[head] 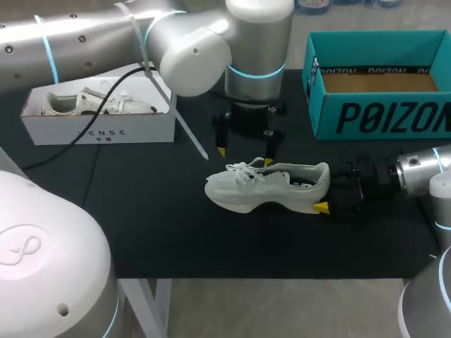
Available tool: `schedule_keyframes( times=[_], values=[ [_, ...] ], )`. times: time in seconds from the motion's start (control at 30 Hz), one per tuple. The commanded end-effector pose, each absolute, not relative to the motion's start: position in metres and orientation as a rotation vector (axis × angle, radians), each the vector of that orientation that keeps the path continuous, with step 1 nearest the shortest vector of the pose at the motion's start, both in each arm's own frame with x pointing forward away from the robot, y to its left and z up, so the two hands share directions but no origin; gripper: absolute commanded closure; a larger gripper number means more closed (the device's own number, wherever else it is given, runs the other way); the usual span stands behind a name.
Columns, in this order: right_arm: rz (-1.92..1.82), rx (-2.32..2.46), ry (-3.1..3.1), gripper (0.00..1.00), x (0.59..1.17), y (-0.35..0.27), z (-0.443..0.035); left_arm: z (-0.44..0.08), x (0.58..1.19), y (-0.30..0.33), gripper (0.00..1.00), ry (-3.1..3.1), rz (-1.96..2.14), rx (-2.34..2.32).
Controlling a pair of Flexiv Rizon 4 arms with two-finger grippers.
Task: Take the shoe out of the shoebox, open the shoe tongue, remove and reinsert the insole, then place the shoe into the shoebox
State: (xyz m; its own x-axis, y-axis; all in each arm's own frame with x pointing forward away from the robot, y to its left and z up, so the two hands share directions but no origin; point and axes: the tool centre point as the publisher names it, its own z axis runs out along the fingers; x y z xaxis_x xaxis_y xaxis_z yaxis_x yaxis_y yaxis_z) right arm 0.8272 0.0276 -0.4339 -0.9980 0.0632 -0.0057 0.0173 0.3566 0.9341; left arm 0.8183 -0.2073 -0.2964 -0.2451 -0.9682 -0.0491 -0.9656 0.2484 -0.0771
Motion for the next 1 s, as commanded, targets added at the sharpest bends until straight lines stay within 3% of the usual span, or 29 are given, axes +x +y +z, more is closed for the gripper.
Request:
schedule_keyframes(
  times=[0.03,1.0],
  values=[
    [1.755,0.079,2.555,1.00,0.828,0.031,-0.440,-0.311,0.830,-0.249,0.00,2.387,0.072,-1.851],
    [1.755,0.079,2.555,1.00,0.828,0.031,-0.440,-0.357,0.811,-0.270,0.00,2.200,0.223,-1.864]
  ],
)
